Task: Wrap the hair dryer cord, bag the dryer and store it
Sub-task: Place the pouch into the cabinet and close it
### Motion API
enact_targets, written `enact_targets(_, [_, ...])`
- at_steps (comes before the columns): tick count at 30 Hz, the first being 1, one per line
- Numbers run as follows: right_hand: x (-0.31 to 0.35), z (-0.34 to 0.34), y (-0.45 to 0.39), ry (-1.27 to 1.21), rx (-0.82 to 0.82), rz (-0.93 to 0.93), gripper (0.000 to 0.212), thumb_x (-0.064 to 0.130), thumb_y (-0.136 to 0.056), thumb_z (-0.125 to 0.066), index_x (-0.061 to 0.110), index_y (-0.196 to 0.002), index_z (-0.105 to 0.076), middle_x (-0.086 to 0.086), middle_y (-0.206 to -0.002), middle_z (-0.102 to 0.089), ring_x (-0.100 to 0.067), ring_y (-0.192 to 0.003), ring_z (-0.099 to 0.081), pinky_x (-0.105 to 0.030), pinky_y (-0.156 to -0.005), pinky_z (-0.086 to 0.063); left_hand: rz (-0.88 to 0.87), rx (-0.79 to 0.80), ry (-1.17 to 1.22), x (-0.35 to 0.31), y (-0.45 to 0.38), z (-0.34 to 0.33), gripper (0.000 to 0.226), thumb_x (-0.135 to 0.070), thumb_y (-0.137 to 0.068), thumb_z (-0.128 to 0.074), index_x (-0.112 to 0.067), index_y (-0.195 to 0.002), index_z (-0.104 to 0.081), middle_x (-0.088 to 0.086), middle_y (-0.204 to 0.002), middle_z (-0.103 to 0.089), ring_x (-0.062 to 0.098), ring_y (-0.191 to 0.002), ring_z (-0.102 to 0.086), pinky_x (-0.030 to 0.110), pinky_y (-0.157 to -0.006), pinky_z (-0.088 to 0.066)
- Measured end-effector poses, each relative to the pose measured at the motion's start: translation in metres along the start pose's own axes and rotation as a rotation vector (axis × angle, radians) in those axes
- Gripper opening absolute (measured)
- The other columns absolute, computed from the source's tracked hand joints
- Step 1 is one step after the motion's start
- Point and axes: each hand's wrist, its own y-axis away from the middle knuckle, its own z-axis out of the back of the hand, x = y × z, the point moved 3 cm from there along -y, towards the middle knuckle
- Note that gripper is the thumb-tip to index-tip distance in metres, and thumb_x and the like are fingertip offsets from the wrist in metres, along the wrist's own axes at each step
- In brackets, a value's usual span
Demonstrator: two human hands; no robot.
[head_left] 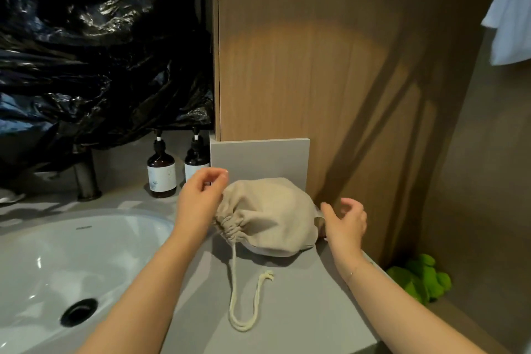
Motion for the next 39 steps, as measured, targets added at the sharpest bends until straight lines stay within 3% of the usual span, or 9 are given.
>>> enact_targets(4, [-0.004,0.025,0.022,-0.026,0.153,-0.139,0.034,0.034,-0.092,-0.059,0.01,-0.113,-0.046,-0.01,-0.095,-0.058,-0.021,-0.077,-0.059,-0.031,-0.066,-0.05,0.529,0.362,0.114,0.026,-0.004,-0.008,0.057,-0.055,-0.086,-0.062,-0.008,-0.117,-0.065,0.01,-0.098,-0.073,0.024,-0.088,-0.069,0.039,-0.083,-0.053])
enact_targets(7, [0.006,0.026,0.039,0.023,0.559,-0.417,0.055,0.05,-0.096,-0.045,0.0,-0.12,-0.047,-0.018,-0.075,-0.065,-0.027,-0.055,-0.066,-0.029,-0.048,-0.055,0.688,0.483,0.287,0.033,0.009,-0.02,0.057,-0.03,-0.09,-0.063,-0.02,-0.143,-0.045,0.01,-0.087,-0.07,0.021,-0.061,-0.066,0.034,-0.058,-0.056])
enact_targets(11, [0.02,0.019,0.045,-0.193,0.862,-0.642,0.074,0.066,-0.09,-0.04,0.011,-0.139,-0.031,-0.024,-0.109,-0.065,-0.034,-0.086,-0.073,-0.034,-0.063,-0.06,0.627,0.475,0.241,0.036,0.016,-0.031,0.073,-0.011,-0.091,-0.054,-0.044,-0.148,-0.023,0.006,-0.09,-0.068,0.016,-0.055,-0.061,0.029,-0.055,-0.054])
enact_targets(14, [0.022,0.009,0.041,-0.327,0.825,-0.626,0.066,0.065,-0.084,-0.053,0.022,-0.134,-0.045,-0.014,-0.123,-0.062,-0.031,-0.104,-0.069,-0.04,-0.079,-0.059,0.586,0.551,0.19,0.035,0.027,-0.032,0.042,-0.007,-0.091,-0.054,-0.018,-0.131,-0.052,0.006,-0.078,-0.07,0.015,-0.059,-0.065,0.024,-0.05,-0.052])
enact_targets(18, [0.03,-0.002,0.038,-0.256,0.782,-0.534,0.062,0.063,-0.075,-0.067,0.03,-0.126,-0.055,-0.004,-0.114,-0.07,-0.024,-0.102,-0.067,-0.035,-0.071,-0.058,0.575,0.65,0.092,0.037,0.032,-0.023,0.043,-0.007,-0.077,-0.072,-0.001,-0.117,-0.06,0.015,-0.094,-0.071,0.016,-0.071,-0.066,0.024,-0.059,-0.053])
enact_targets(26, [0.035,-0.016,0.047,-0.11,0.711,-0.402,0.077,0.04,-0.07,-0.081,0.018,-0.13,-0.039,-0.008,-0.112,-0.064,-0.024,-0.099,-0.065,-0.035,-0.078,-0.057,0.592,0.464,0.333,0.046,0.025,-0.02,0.046,-0.04,-0.091,-0.061,-0.007,-0.124,-0.063,0.014,-0.119,-0.07,0.029,-0.112,-0.066,0.043,-0.102,-0.047])
enact_targets(29, [0.024,-0.013,0.057,-0.163,0.639,-0.34,0.074,0.036,-0.074,-0.079,0.026,-0.13,-0.031,-0.004,-0.114,-0.058,-0.024,-0.101,-0.062,-0.039,-0.086,-0.055,0.569,0.448,0.345,0.047,0.029,-0.021,0.078,-0.051,-0.071,-0.08,-0.01,-0.133,-0.054,0.012,-0.122,-0.069,0.028,-0.11,-0.068,0.047,-0.099,-0.051])
enact_targets(36, [0.009,0.034,0.072,-0.467,0.634,-0.38,0.096,0.031,-0.068,-0.084,0.038,-0.144,-0.026,-0.003,-0.129,-0.055,-0.029,-0.113,-0.06,-0.044,-0.095,-0.051,0.467,0.632,0.403,0.032,0.054,-0.042,0.064,-0.035,-0.081,-0.077,-0.018,-0.137,-0.051,0.008,-0.123,-0.069,0.028,-0.111,-0.067,0.048,-0.1,-0.049])
enact_targets(39, [0.016,0.058,0.086,-0.648,0.723,-0.495,0.06,0.036,-0.078,-0.074,0.018,-0.131,-0.053,-0.01,-0.118,-0.07,-0.028,-0.105,-0.068,-0.04,-0.086,-0.054,0.389,0.625,0.316,0.02,0.073,-0.05,0.057,-0.034,-0.085,-0.073,-0.022,-0.136,-0.05,0.003,-0.12,-0.07,0.022,-0.106,-0.069,0.043,-0.093,-0.055])
